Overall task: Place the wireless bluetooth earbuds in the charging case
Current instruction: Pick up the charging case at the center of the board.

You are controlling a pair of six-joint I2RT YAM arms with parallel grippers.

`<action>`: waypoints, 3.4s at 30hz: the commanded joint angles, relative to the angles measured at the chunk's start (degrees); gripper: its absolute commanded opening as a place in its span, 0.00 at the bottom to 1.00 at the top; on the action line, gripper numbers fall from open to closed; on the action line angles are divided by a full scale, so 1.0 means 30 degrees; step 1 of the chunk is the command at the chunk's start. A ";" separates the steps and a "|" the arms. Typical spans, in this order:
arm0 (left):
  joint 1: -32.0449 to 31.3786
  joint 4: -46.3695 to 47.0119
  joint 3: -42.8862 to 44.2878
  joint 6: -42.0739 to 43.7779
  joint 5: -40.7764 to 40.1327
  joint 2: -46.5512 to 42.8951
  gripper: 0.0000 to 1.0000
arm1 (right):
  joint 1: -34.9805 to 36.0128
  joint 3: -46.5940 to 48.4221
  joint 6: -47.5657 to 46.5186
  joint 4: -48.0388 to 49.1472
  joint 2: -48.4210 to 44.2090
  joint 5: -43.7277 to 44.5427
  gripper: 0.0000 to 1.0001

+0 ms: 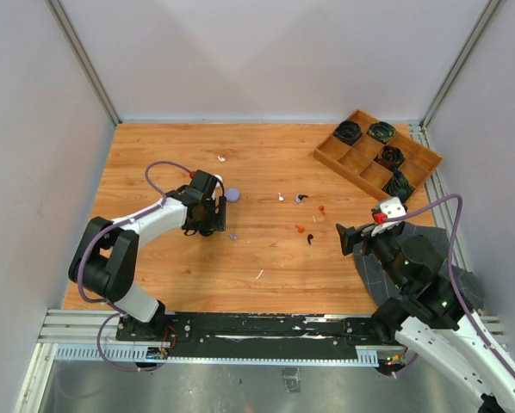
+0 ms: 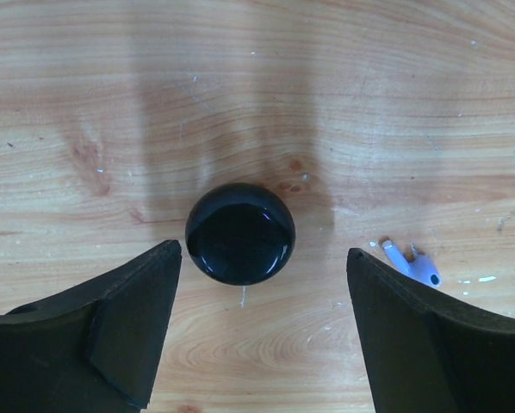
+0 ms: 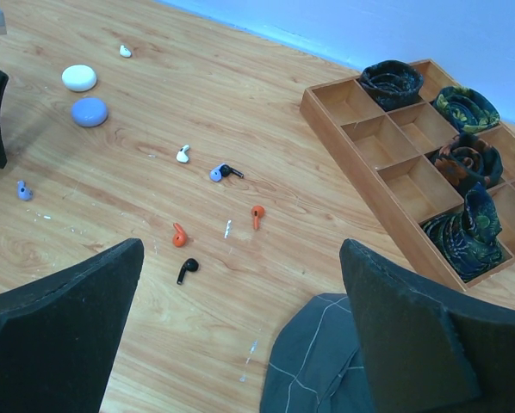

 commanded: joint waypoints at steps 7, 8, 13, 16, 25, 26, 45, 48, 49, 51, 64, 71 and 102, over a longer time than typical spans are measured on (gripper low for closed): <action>-0.0026 0.1206 -0.0625 0.0518 -0.0304 0.1006 0.71 | 0.0455 -0.0186 -0.0444 0.0576 -0.0029 0.0413 0.99; -0.0012 0.1217 -0.0677 0.0518 -0.0298 0.1088 0.70 | 0.0468 -0.0177 -0.0440 0.0586 -0.0030 0.0413 0.99; -0.0011 0.1515 -0.1103 0.0382 -0.0364 0.1041 0.65 | 0.0505 -0.0182 -0.0444 0.0550 0.0043 0.0364 0.99; -0.0010 0.1600 -0.1165 0.0472 -0.0307 0.1049 0.62 | 0.0528 -0.0147 -0.0444 0.0561 0.0100 0.0333 0.99; -0.0035 0.1736 -0.1564 0.0511 0.0370 -0.0483 0.45 | 0.0529 0.0258 -0.0391 0.0216 0.0614 -0.0137 0.99; -0.0060 0.1910 -0.1659 0.0567 0.0482 -0.0853 0.44 | 0.0510 0.0388 -0.0331 0.0116 0.0797 -0.0366 0.99; -0.3825 1.1120 -0.5799 0.1676 0.1402 -0.8479 0.37 | 0.0514 0.5670 0.1001 -0.3893 0.8421 -0.6184 0.99; -0.4927 1.3128 -0.6696 0.2260 0.1303 -0.9189 0.37 | 0.0525 0.6451 0.1372 -0.3817 0.9528 -0.6934 0.99; -0.5301 1.3799 -0.6878 0.2618 0.1159 -0.9313 0.37 | 0.0525 0.6724 0.1553 -0.3793 0.9975 -0.7185 0.99; -0.6138 1.4548 -0.7091 0.3504 0.0562 -0.9380 0.36 | 0.0529 0.7285 0.1820 -0.3818 1.0924 -0.7738 0.99; -0.8828 2.0085 -0.8588 0.7364 0.0623 -0.8726 0.34 | -0.0085 1.0423 0.3031 -0.3619 1.5741 -1.1296 1.00; -0.9117 2.1491 -0.9237 0.7823 0.1167 -0.8623 0.33 | -0.0162 1.1663 0.4343 -0.3107 1.7833 -1.3256 0.72; -0.9238 2.1844 -0.9074 0.7277 0.1088 -0.8582 0.34 | 0.0523 1.1470 0.6203 -0.0589 2.0951 -1.4472 0.38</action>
